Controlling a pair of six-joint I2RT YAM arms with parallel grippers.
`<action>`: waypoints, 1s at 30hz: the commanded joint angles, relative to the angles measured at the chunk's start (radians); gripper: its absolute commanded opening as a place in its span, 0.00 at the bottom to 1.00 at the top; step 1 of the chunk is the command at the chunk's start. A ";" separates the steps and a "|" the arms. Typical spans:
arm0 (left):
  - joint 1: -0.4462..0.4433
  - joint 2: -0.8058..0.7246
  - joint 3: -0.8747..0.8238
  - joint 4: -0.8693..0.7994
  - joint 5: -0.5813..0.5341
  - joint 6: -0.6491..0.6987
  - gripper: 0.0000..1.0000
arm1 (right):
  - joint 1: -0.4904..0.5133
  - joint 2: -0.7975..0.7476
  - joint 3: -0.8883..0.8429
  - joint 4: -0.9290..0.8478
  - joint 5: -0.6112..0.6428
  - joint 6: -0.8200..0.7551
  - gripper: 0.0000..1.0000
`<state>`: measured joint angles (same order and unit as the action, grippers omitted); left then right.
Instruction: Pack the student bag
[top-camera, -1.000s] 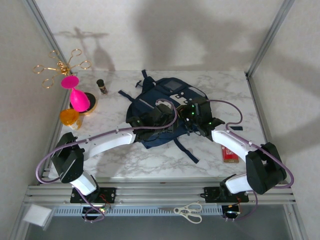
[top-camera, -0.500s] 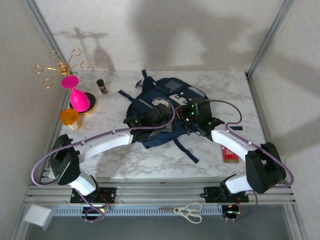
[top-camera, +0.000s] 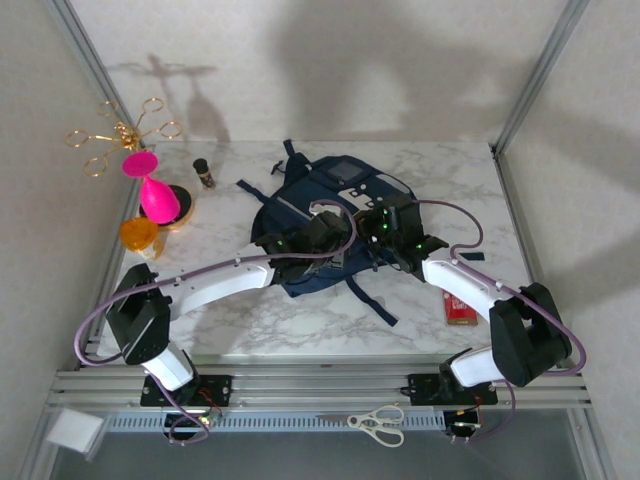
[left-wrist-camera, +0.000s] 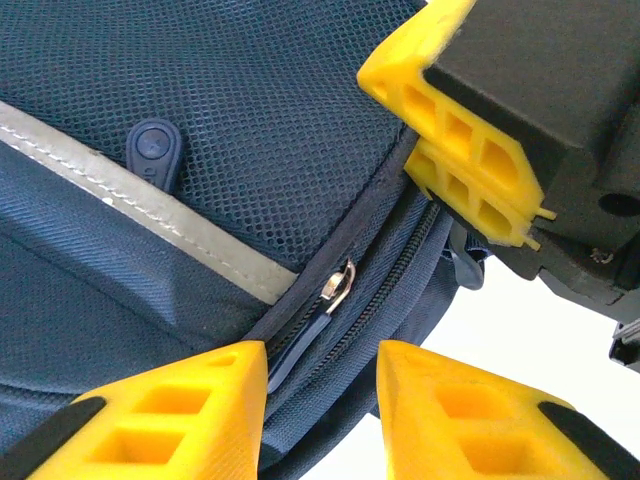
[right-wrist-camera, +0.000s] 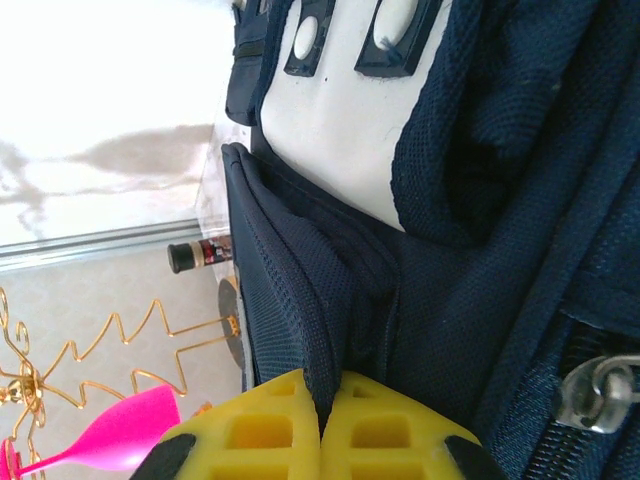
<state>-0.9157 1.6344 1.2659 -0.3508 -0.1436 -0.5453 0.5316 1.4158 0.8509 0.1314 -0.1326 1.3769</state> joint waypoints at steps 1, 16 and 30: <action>0.007 0.031 0.034 -0.001 -0.037 0.006 0.34 | 0.016 -0.014 0.033 0.103 -0.070 0.017 0.00; -0.008 -0.043 -0.040 -0.060 -0.051 -0.097 0.34 | 0.016 -0.010 0.037 0.104 -0.065 0.017 0.00; -0.020 -0.054 -0.058 -0.057 -0.071 -0.138 0.38 | 0.015 -0.006 0.030 0.105 -0.064 0.017 0.00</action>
<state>-0.9310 1.6066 1.2247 -0.3656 -0.1619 -0.6533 0.5320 1.4178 0.8509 0.1322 -0.1429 1.3808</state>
